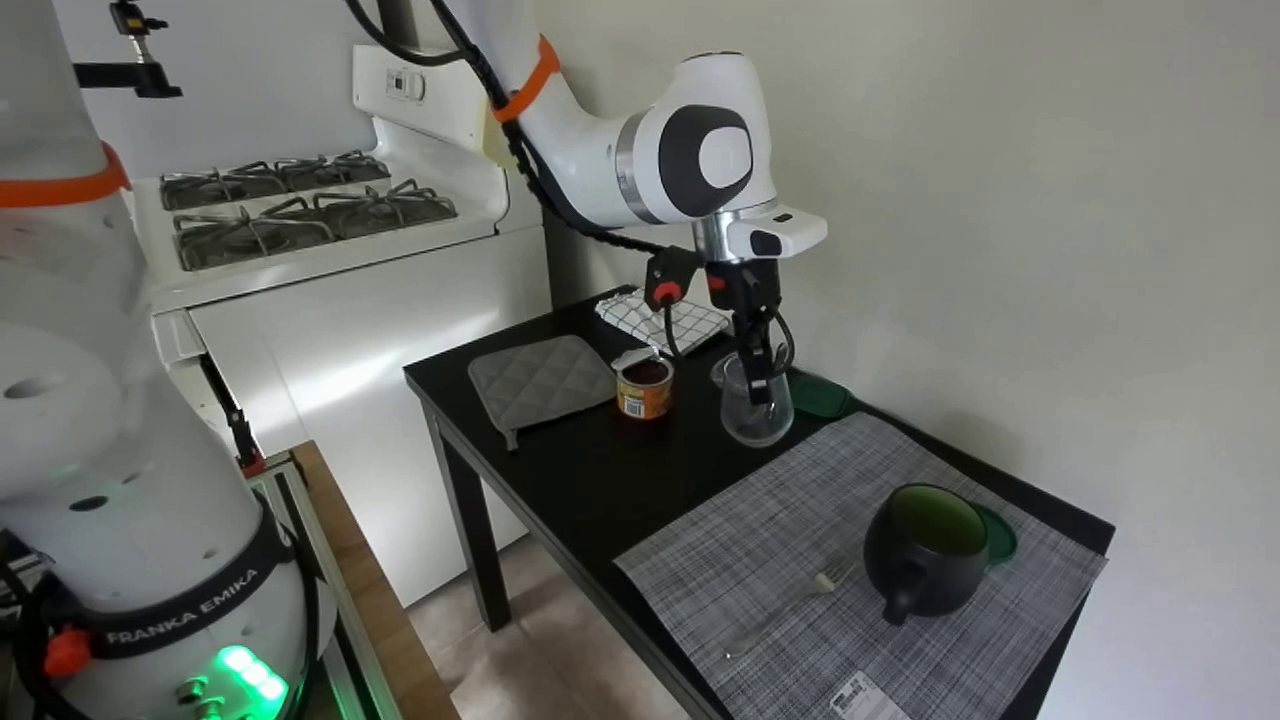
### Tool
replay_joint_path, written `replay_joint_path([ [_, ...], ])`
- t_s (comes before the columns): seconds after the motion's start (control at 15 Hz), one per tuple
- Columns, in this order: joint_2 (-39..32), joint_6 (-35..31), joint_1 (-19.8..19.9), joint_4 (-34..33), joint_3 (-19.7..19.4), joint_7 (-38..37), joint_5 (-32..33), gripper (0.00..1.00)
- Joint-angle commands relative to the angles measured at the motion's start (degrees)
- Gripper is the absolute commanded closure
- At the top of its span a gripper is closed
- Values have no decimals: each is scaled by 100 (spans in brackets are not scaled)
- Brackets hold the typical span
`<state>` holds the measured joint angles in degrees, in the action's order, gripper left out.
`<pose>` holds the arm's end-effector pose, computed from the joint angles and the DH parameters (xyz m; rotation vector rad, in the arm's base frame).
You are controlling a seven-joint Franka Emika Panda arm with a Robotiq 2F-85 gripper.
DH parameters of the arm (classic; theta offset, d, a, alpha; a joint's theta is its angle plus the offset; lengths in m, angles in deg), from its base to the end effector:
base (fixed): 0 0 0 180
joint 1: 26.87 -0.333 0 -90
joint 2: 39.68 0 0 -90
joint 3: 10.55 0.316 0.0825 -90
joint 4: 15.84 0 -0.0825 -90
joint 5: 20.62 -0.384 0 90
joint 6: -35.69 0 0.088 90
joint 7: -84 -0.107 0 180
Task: Move the glass closer to the towel
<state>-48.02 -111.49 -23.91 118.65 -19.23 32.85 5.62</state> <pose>0.5105 -0.0984 0.2773 2.7072 -1.0121 0.2377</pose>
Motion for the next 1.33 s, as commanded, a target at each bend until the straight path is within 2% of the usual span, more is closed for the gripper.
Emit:
replay_joint_path([
  [0.0,-444,343,-286,-502,51,-292,-30,99],
  [0.4,-874,217,-468,-825,2,-132,-251,99],
  [0.93,-883,-417,-303,-656,-46,159,-1219,99],
  [1.27,-995,-435,-332,-713,-120,263,-1509,99],
])
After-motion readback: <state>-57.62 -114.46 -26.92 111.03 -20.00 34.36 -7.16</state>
